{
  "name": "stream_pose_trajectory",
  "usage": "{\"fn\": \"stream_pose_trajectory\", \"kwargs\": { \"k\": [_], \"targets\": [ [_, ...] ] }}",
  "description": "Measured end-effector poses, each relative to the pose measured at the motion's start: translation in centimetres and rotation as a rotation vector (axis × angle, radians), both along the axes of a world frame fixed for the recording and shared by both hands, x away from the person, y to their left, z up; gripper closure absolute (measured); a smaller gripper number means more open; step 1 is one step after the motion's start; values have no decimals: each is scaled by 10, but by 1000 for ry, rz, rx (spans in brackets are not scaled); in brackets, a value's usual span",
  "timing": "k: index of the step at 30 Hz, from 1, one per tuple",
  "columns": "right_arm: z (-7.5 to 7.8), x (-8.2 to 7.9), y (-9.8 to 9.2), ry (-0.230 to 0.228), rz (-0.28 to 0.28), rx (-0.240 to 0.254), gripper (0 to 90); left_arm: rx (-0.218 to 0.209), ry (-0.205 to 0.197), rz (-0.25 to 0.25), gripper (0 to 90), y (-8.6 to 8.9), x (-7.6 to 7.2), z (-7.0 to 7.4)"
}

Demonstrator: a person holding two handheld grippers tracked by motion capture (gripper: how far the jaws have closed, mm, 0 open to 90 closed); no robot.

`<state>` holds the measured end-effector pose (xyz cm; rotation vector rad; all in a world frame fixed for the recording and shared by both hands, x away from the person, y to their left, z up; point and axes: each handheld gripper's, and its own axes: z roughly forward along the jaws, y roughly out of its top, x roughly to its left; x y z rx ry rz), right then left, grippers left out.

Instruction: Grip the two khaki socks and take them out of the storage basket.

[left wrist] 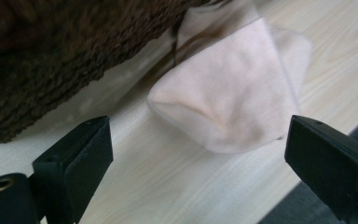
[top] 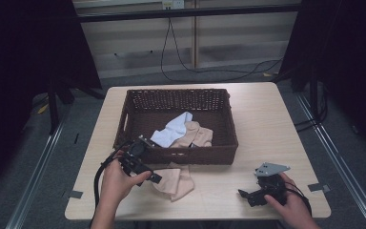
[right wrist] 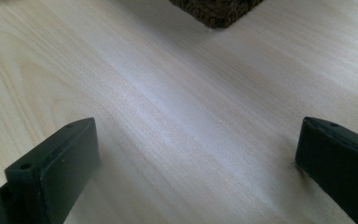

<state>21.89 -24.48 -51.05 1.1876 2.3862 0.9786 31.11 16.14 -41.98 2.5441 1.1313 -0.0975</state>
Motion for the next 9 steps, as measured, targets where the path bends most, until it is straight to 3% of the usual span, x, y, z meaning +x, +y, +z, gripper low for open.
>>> {"fn": "stream_pose_trajectory", "kwargs": {
  "k": [4,9],
  "targets": [
    [0,0,0,0,0,0,0,-24,-24,-15,69,0,-5,-11],
    [0,0,0,0,0,0,0,-57,-32,2,65,-3,-9,-20]
  ]
}}
